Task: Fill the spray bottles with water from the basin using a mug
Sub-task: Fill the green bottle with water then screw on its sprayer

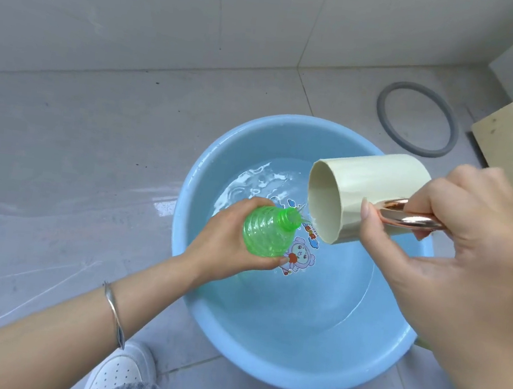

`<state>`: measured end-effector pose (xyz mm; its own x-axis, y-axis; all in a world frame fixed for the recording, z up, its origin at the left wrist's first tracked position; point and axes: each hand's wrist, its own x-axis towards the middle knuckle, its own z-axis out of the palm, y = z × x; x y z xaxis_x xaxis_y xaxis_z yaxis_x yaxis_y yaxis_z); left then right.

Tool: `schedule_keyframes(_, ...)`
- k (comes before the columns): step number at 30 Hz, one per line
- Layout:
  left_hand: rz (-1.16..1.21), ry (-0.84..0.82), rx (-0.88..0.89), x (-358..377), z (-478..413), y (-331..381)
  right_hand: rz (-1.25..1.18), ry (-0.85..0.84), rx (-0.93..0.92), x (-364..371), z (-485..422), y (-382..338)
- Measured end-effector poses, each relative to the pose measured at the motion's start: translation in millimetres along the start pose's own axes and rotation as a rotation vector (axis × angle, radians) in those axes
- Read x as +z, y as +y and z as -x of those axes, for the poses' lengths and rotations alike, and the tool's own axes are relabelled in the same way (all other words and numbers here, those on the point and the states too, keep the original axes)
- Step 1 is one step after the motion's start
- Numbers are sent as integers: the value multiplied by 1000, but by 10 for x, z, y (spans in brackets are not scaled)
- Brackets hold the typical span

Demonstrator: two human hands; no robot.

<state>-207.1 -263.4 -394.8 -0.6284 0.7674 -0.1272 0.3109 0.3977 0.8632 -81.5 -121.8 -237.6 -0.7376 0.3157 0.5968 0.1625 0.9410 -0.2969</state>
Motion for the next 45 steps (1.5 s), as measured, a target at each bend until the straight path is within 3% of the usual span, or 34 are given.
schedule_keyframes(7,14,8,7,2,-9,-3,18,-17,-155,83,34,5)
schedule_keyframes(12,11,9,0,5,-5,-7,2,-13,-135,131,79,24)
schedule_keyframes(15,14,10,-1,-2,-2,-6,-30,3,18,104,92,84)
schedule_keyframes(19,17,9,-4,-5,4,7,-194,21,392,125,168,333)
schedule_keyframes(22,23,10,-3,-10,1,23,-212,-74,587,245,321,554)
schedule_keyframes(27,42,15,0,-12,-3,17,-25,-266,513,463,662,758)
schedule_keyframes(38,28,13,-7,3,-6,-1,82,-433,426,735,949,843)
schedule_keyframes(41,28,14,-16,0,-1,4,9,-418,487,763,938,814)
schedule_keyframes(45,36,16,-12,-9,0,6,-275,-255,780,689,850,827)
